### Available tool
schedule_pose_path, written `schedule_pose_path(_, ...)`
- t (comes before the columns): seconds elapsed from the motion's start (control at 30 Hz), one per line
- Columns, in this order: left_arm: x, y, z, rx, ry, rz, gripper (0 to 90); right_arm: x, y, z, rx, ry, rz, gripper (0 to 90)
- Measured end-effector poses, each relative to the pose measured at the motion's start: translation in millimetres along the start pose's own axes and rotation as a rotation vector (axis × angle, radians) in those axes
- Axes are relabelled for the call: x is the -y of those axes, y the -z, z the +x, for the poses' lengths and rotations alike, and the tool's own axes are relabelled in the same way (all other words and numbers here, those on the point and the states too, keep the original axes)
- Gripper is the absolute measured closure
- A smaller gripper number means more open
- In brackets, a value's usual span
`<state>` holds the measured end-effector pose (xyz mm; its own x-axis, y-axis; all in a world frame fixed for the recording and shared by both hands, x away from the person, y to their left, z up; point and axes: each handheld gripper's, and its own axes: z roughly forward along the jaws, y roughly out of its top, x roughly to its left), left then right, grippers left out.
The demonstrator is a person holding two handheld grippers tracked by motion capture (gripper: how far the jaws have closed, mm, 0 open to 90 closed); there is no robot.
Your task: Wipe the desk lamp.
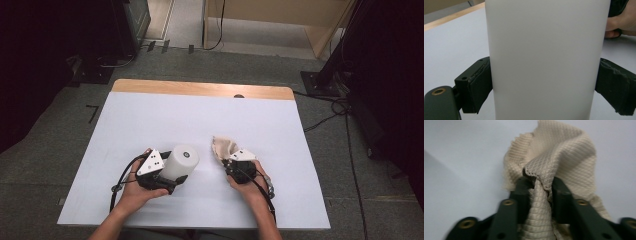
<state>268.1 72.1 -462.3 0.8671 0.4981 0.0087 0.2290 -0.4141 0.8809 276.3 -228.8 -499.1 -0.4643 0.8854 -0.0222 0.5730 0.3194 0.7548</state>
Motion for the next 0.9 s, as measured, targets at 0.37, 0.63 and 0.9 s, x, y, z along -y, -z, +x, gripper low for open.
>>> schedule_pose_path(0.37,-2.4,-4.1,-3.1,-0.009,-0.014,0.002,8.6,-34.5,45.9,15.0,-0.187,-0.107,-0.239,84.0)
schedule_pose_path(0.63,-6.8,-8.8,-13.2,-0.003,-0.056,0.017,8.6,-58.6,60.8,54.2,-0.345,-0.044,-0.267,83.9)
schedule_pose_path(0.9,-8.4,-10.9,-20.3,-0.006,-0.1,0.024,8.6,-67.9,67.9,72.1,-0.338,-0.025,-0.285,83.8)
